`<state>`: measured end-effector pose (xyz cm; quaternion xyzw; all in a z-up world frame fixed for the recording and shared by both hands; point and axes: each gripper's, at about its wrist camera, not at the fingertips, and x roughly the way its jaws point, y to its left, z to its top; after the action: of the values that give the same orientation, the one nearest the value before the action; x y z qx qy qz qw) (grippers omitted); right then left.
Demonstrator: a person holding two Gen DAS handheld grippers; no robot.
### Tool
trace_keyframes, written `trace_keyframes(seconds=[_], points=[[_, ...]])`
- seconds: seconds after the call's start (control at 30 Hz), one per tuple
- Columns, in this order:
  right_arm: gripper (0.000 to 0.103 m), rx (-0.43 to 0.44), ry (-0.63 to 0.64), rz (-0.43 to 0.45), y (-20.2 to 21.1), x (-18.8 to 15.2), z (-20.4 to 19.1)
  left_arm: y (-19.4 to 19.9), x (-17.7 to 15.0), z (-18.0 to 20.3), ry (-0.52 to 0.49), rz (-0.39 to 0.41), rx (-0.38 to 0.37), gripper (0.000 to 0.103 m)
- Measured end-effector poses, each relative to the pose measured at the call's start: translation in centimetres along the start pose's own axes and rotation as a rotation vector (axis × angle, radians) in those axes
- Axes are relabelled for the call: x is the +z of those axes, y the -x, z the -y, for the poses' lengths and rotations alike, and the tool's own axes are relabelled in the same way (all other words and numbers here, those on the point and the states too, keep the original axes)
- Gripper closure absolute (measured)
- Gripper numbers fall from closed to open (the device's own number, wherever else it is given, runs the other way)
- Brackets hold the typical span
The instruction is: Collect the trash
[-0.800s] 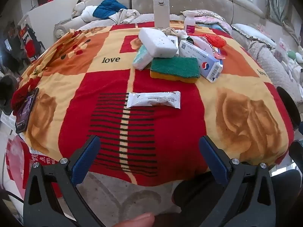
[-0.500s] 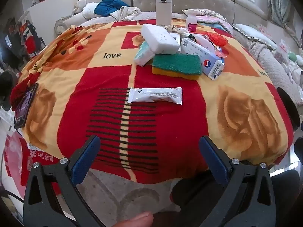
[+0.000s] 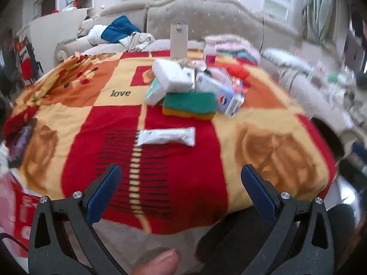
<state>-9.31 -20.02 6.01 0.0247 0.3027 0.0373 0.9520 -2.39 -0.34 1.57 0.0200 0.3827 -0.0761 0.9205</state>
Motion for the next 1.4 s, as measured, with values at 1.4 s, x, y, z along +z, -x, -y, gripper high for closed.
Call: trace_keyframes(seconds=[1.4], points=[[0.0, -0.041, 0.031, -0.024, -0.5, 3.4, -3.1, -0.4, 1.4, -2.8, 0.006, 0.028, -0.094, 0.0]])
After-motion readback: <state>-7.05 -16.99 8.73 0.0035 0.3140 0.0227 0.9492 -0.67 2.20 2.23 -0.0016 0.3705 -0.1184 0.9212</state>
